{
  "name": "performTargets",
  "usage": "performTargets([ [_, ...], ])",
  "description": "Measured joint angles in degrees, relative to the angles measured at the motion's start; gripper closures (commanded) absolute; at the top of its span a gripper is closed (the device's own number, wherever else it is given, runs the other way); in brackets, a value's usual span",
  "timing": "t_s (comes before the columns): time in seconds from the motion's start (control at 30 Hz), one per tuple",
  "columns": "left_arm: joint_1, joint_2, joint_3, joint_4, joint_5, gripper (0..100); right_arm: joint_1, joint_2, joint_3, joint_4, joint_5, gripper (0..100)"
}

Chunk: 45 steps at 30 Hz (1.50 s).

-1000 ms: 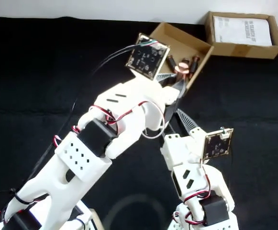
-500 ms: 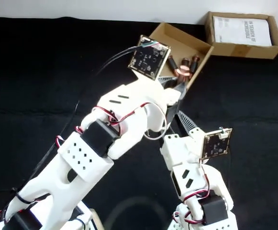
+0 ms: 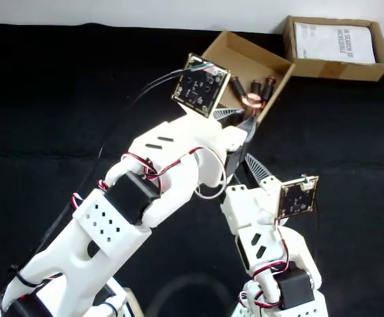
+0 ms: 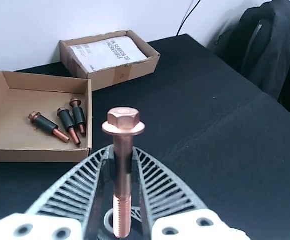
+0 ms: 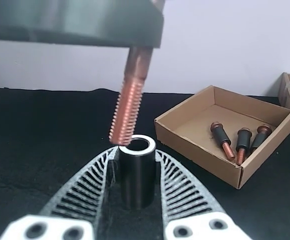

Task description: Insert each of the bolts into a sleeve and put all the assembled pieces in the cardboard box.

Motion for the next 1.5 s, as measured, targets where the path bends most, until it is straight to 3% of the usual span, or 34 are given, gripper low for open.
performTargets([
  [0.23, -0.1, -0.1, 3.9, -6.4, 0.0, 99, 0.0, 0.0, 0.0, 0.0, 0.0, 99.1],
  [0.9, -0.5, -0.4, 11.6, -12.2, -3.3, 99, 0.0, 0.1, 0.2, 0.1, 0.0, 99.1],
  [1.2, -0.6, -4.8, 11.9, -11.9, -3.3, 99, 0.6, 0.0, 0.2, 0.1, 0.0, 99.1],
  [1.5, -0.4, -10.9, 16.2, -4.8, -3.3, 99, 2.1, 0.1, 0.3, 0.1, 0.0, 99.1],
])
